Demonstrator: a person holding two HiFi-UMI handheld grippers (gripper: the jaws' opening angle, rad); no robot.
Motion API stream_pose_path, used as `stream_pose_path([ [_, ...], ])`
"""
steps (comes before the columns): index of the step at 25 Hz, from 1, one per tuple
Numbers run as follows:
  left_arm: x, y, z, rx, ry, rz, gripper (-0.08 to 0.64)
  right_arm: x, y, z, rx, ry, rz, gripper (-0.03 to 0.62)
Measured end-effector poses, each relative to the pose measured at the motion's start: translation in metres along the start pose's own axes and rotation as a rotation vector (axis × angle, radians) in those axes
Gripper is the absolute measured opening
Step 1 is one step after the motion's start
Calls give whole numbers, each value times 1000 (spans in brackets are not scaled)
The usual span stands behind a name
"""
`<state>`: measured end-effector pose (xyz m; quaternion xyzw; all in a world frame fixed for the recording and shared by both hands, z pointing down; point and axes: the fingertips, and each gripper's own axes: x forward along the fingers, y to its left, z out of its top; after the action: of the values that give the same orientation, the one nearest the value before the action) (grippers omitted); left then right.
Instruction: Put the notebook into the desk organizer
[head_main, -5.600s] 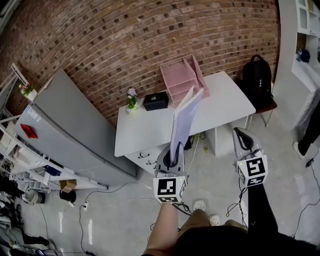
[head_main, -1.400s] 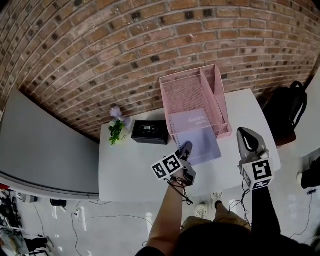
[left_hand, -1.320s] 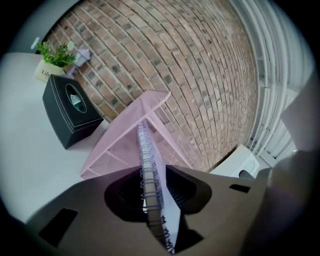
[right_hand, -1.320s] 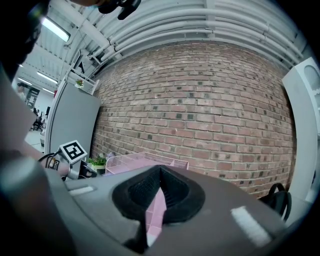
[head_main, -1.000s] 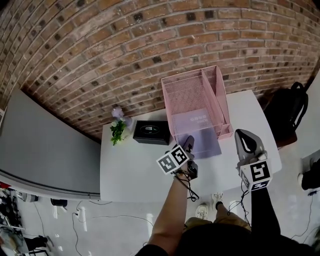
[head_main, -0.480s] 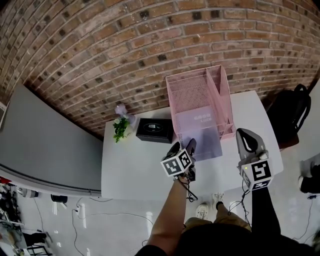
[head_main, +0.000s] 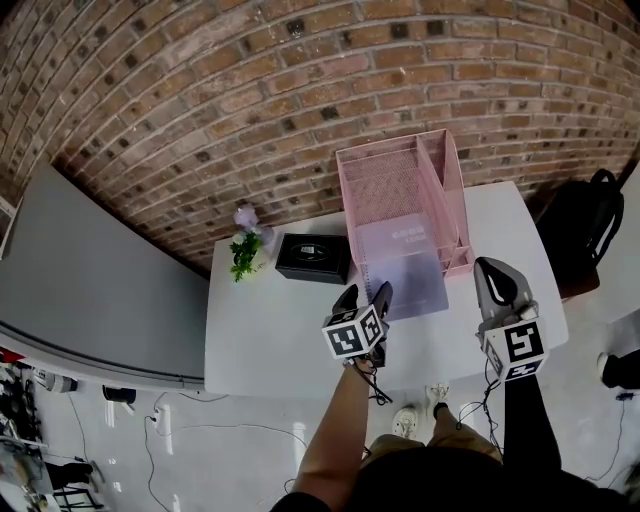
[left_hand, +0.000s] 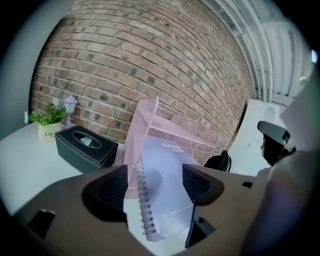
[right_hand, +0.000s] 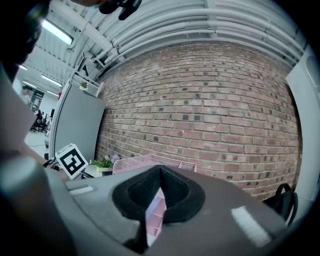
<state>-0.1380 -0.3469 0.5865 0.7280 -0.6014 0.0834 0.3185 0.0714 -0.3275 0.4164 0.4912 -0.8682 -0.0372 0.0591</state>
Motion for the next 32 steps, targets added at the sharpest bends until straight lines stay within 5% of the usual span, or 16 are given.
stream_pose_path([
  [11, -46, -20, -2, 267, -55, -39, 333, -5, 18, 8, -5, -13, 7, 0],
  [16, -50, -30, -30, 278, -41, -86, 350, -10, 21, 10, -20, -11, 2, 0],
  [32, -17, -15, -90, 348, 17, 4, 364, -15, 7, -6, -23, 36, -36, 0],
])
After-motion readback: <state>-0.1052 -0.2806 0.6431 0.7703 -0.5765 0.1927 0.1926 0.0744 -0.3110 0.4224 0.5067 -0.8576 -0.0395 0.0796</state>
